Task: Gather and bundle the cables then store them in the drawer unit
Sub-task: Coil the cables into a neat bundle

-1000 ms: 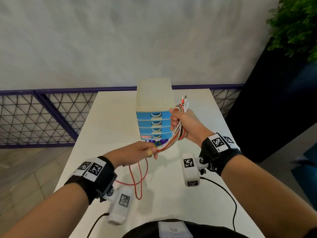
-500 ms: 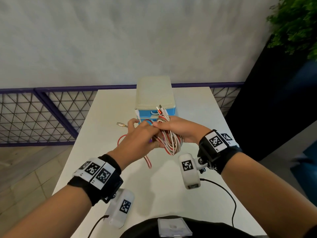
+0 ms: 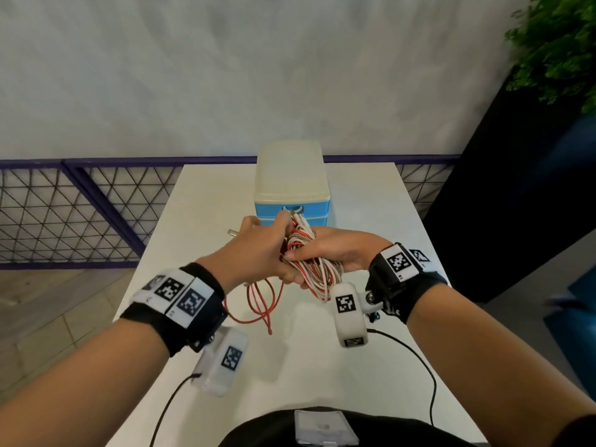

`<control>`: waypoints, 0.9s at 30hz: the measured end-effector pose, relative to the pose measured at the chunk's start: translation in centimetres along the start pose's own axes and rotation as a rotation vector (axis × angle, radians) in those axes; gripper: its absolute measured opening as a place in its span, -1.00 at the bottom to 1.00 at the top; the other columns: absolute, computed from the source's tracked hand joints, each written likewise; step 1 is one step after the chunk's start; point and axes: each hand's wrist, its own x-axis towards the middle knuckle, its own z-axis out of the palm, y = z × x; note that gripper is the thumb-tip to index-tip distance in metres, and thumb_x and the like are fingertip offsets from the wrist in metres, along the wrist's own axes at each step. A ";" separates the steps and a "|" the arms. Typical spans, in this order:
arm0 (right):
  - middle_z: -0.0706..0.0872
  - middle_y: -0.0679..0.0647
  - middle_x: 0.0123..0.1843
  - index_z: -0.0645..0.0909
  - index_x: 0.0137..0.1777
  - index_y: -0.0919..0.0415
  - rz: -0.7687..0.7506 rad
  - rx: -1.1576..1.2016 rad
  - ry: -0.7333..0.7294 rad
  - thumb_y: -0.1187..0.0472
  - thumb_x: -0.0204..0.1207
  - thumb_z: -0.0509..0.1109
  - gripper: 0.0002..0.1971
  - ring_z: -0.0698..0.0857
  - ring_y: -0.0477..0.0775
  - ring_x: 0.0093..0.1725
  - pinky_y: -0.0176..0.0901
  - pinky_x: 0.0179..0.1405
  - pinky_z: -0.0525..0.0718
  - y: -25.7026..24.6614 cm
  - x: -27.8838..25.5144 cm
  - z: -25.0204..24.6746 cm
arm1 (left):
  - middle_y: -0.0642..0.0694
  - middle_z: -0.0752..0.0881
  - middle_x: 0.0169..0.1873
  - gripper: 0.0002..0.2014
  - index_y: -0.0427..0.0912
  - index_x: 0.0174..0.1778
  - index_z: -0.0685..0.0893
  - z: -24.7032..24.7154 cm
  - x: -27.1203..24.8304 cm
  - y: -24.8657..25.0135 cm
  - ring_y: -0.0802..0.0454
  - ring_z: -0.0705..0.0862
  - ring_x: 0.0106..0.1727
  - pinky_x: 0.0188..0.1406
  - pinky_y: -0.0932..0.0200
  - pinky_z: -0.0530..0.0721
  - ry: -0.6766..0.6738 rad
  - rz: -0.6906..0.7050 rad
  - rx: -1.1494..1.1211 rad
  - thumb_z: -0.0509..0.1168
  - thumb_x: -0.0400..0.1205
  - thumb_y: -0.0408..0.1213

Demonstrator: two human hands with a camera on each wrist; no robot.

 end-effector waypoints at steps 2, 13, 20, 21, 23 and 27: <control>0.75 0.23 -0.10 0.60 0.11 0.23 -0.032 -0.107 0.092 0.33 0.57 0.42 -0.85 0.77 0.12 -0.18 -0.02 -0.12 0.79 0.1 0.3 0.1 | 0.18 0.65 -0.06 -0.37 0.06 0.07 0.20 -0.3 0.3 -0.6 0.09 0.50 0.11 0.52 -0.07 0.02 -0.078 0.007 -0.022 0.51 0.36 0.12; 0.80 0.16 -0.16 0.67 -0.01 0.33 0.071 -0.186 0.074 0.35 0.53 0.45 -0.92 0.77 -0.01 -0.24 -0.21 -0.26 0.75 0.5 0.3 0.6 | 0.24 0.61 -0.23 -0.74 0.03 0.03 0.53 -1.0 0.0 -2.6 0.13 0.69 0.02 0.63 -0.11 -0.15 0.069 0.317 0.324 0.38 0.50 -0.03; 0.73 0.27 -0.11 0.61 -0.04 0.27 0.117 -0.278 0.048 0.30 0.56 0.42 -0.94 0.72 0.08 -0.23 0.00 -0.05 0.75 1.1 -0.1 1.2 | 0.15 0.72 -0.22 -0.87 0.18 -0.21 0.44 -0.3 0.0 -2.9 0.19 0.69 0.01 0.65 -0.07 -0.07 -0.005 0.319 0.407 0.25 0.58 0.06; 0.74 0.30 -0.07 0.59 0.02 0.29 0.112 -0.243 0.034 0.32 0.57 0.40 -0.92 0.74 0.15 -0.14 0.09 0.09 0.73 1.5 0.1 1.3 | 0.16 0.74 -0.17 -0.89 0.15 -0.16 0.52 -0.4 0.1 -2.7 0.18 0.68 0.04 0.64 -0.02 -0.02 -0.004 0.315 0.391 0.26 0.57 0.05; 0.77 0.29 -0.08 0.54 0.07 0.31 0.087 -0.150 0.037 0.34 0.59 0.37 -0.89 0.78 0.22 -0.07 0.12 0.11 0.74 2.1 0.2 1.3 | 0.15 0.76 -0.07 -0.84 0.09 -0.04 0.60 -0.6 0.4 -2.8 0.15 0.65 0.03 0.53 0.07 0.10 0.000 0.289 0.354 0.30 0.56 0.04; 0.75 0.20 -0.22 0.57 0.00 0.33 0.036 0.003 0.084 0.33 0.61 0.37 -0.94 0.79 0.10 -0.24 0.06 -0.16 0.80 2.2 -0.1 1.2 | 0.10 0.71 -0.30 -0.85 0.00 -0.11 0.59 -1.0 1.2 -3.7 0.10 0.60 -0.25 0.13 0.15 0.42 0.041 0.254 0.269 0.33 0.52 -0.04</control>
